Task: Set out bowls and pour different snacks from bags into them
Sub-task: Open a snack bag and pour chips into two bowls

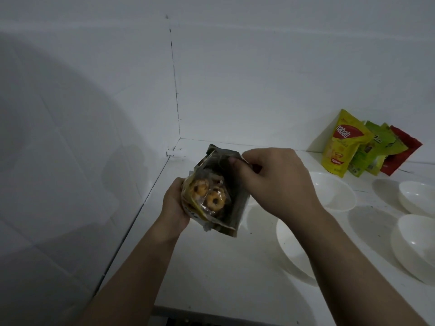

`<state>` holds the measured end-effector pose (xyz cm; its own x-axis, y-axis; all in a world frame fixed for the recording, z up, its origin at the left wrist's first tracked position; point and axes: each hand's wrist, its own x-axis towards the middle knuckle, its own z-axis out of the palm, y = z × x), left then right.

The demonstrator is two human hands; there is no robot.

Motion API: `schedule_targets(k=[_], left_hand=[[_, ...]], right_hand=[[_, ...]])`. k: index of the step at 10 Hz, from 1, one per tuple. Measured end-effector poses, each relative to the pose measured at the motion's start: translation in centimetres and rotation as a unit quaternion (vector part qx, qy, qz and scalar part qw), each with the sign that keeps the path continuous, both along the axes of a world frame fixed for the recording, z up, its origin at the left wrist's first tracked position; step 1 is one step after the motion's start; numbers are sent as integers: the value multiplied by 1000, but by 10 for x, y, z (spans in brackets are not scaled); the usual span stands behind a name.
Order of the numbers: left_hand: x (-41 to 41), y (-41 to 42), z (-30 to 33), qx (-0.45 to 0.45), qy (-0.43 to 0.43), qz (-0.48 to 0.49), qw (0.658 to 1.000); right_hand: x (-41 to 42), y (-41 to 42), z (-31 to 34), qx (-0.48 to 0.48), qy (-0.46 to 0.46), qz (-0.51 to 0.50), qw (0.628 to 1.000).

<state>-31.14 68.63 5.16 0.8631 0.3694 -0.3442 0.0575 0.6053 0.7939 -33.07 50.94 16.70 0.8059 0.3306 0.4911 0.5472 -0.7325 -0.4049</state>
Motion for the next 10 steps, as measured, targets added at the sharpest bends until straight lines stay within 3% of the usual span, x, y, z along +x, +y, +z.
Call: schedule_targets(k=[1,4,5,7,9,10], left_hand=[[18,18,-27,19,-40,-55,997],[17,-2,-35,-21,71,-113,991],[23,-4,-35,-25,30,-114,993],[47,14,-35,-77,10,-61,995],[82,26,-25,-67,3,-27,997],[104,30,-11,-56,5,-25,998]], right_hand=[[2,0,-7,45,11,0,999],[11,0,-19,139,12,3,990],[14,-3,-22,151,32,3,988],[12,-16,-20,25,150,27,988],[45,-28,-26,-41,171,-16,984],[77,-26,-35,-13,189,-27,981]])
